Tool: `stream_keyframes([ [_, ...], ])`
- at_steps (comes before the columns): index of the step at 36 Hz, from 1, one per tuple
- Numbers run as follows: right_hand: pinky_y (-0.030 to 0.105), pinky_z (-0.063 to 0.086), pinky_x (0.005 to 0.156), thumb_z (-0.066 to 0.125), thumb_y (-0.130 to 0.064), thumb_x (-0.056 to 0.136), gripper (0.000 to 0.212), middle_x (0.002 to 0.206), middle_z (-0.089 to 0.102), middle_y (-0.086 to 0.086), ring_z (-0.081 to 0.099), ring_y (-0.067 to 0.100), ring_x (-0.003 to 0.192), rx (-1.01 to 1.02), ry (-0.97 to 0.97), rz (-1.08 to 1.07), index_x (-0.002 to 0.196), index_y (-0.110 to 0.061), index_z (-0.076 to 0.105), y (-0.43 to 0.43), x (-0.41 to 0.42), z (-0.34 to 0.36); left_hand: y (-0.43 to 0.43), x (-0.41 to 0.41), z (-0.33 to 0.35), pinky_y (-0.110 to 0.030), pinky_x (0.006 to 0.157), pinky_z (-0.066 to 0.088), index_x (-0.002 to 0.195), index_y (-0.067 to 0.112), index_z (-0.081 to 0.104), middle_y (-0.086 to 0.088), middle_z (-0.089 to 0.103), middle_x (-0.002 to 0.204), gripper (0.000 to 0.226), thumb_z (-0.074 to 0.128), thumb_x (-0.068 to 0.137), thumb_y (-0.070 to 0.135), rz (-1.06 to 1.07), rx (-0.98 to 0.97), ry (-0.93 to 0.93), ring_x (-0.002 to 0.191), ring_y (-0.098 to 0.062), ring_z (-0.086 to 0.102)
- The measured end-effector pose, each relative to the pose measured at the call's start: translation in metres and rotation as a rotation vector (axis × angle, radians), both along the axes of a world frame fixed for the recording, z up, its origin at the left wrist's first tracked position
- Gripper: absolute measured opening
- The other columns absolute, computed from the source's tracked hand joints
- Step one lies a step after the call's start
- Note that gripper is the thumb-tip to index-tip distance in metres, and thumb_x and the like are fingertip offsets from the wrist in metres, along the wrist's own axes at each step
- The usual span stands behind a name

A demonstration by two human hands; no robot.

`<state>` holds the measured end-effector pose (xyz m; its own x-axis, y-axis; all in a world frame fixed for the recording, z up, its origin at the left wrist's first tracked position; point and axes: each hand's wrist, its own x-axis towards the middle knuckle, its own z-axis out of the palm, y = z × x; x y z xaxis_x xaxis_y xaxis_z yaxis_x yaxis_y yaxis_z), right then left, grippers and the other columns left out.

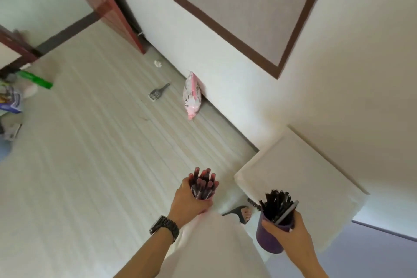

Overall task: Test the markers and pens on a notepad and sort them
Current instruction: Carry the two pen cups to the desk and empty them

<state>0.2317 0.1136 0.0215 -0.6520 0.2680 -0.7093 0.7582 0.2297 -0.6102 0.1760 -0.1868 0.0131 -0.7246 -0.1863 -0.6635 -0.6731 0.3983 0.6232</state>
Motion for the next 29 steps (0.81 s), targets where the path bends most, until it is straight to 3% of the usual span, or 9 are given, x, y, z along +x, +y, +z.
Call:
stream_keyframes([
  [5, 0.02, 0.045, 0.064, 0.096, -0.052, 0.05, 0.075, 0.104, 0.065, -0.019, 0.058, -0.003, 0.091, -0.011, -0.031, 0.211, 0.11, -0.038, 0.053, -0.043, 0.003, 0.006, -0.063, 0.071, -0.001, -0.011, 0.062, 0.044, 0.12, 0.036, 0.042, 0.022, 0.063, 0.105, 0.085, 0.087, 0.051, 0.06, 0.292, -0.102, -0.079, 0.089, 0.005, 0.061],
  [9, 0.019, 0.045, 0.065, 0.083, -0.072, 0.035, 0.09, 0.105, 0.063, -0.022, 0.059, -0.003, 0.094, 0.026, -0.032, 0.376, 0.113, -0.039, 0.053, -0.078, -0.004, 0.011, -0.109, 0.129, -0.004, -0.015, 0.064, 0.048, 0.116, 0.028, 0.049, 0.018, 0.067, 0.103, 0.076, 0.092, 0.056, 0.047, 0.557, -0.104, -0.093, 0.088, 0.002, 0.063],
  [13, 0.016, 0.043, 0.062, 0.095, -0.055, 0.051, 0.077, 0.103, 0.061, -0.025, 0.056, -0.008, 0.089, 0.069, -0.006, 0.526, 0.11, -0.039, 0.049, -0.116, -0.01, 0.012, -0.154, 0.185, -0.008, -0.029, 0.068, 0.054, 0.105, 0.029, 0.057, 0.011, 0.071, 0.092, 0.062, 0.093, 0.057, 0.044, 0.732, -0.121, -0.12, 0.086, -0.013, 0.069],
  [16, 0.017, 0.043, 0.063, 0.094, -0.044, 0.061, 0.069, 0.102, 0.061, -0.023, 0.057, -0.005, 0.087, 0.124, 0.022, 0.615, 0.112, -0.035, 0.049, -0.151, -0.013, 0.011, -0.188, 0.222, -0.011, -0.038, 0.076, 0.056, 0.114, 0.021, 0.055, 0.005, 0.07, 0.098, 0.071, 0.092, 0.058, 0.045, 0.803, -0.105, -0.143, 0.088, -0.018, 0.067],
  [20, 0.03, 0.047, 0.072, 0.093, -0.04, 0.067, 0.065, 0.107, 0.065, -0.009, 0.062, 0.016, 0.095, 0.159, 0.052, 0.724, 0.116, -0.025, 0.053, -0.205, -0.011, 0.008, -0.231, 0.267, -0.01, -0.031, 0.074, 0.055, 0.106, 0.02, 0.061, 0.008, 0.072, 0.092, 0.054, 0.093, 0.064, 0.031, 0.91, -0.074, -0.129, 0.09, -0.015, 0.07],
  [23, 0.035, 0.051, 0.076, 0.092, -0.04, 0.069, 0.067, 0.112, 0.068, -0.003, 0.064, 0.023, 0.101, 0.141, 0.066, 0.76, 0.122, -0.021, 0.055, -0.252, -0.002, 0.004, -0.259, 0.301, -0.007, -0.027, 0.08, 0.051, 0.113, 0.023, 0.054, 0.015, 0.067, 0.102, 0.06, 0.091, 0.067, 0.03, 0.949, -0.063, -0.098, 0.095, -0.008, 0.066],
  [27, 0.048, 0.055, 0.094, 0.092, -0.045, 0.065, 0.071, 0.116, 0.069, -0.003, 0.065, 0.024, 0.107, 0.071, 0.021, 0.812, 0.124, -0.026, 0.057, -0.317, 0.018, 0.0, -0.294, 0.339, -0.001, -0.024, 0.076, 0.048, 0.119, 0.021, 0.047, 0.018, 0.061, 0.097, 0.069, 0.091, 0.067, 0.031, 1.049, -0.045, -0.11, 0.084, -0.005, 0.06],
  [29, 0.05, 0.053, 0.097, 0.093, -0.052, 0.058, 0.076, 0.115, 0.071, -0.004, 0.066, 0.022, 0.107, 0.055, 0.008, 0.854, 0.122, -0.027, 0.06, -0.349, 0.028, 0.0, -0.309, 0.358, 0.0, -0.014, 0.073, 0.045, 0.12, 0.025, 0.043, 0.02, 0.059, 0.104, 0.071, 0.091, 0.068, 0.023, 1.062, -0.026, -0.088, 0.086, 0.004, 0.057],
])
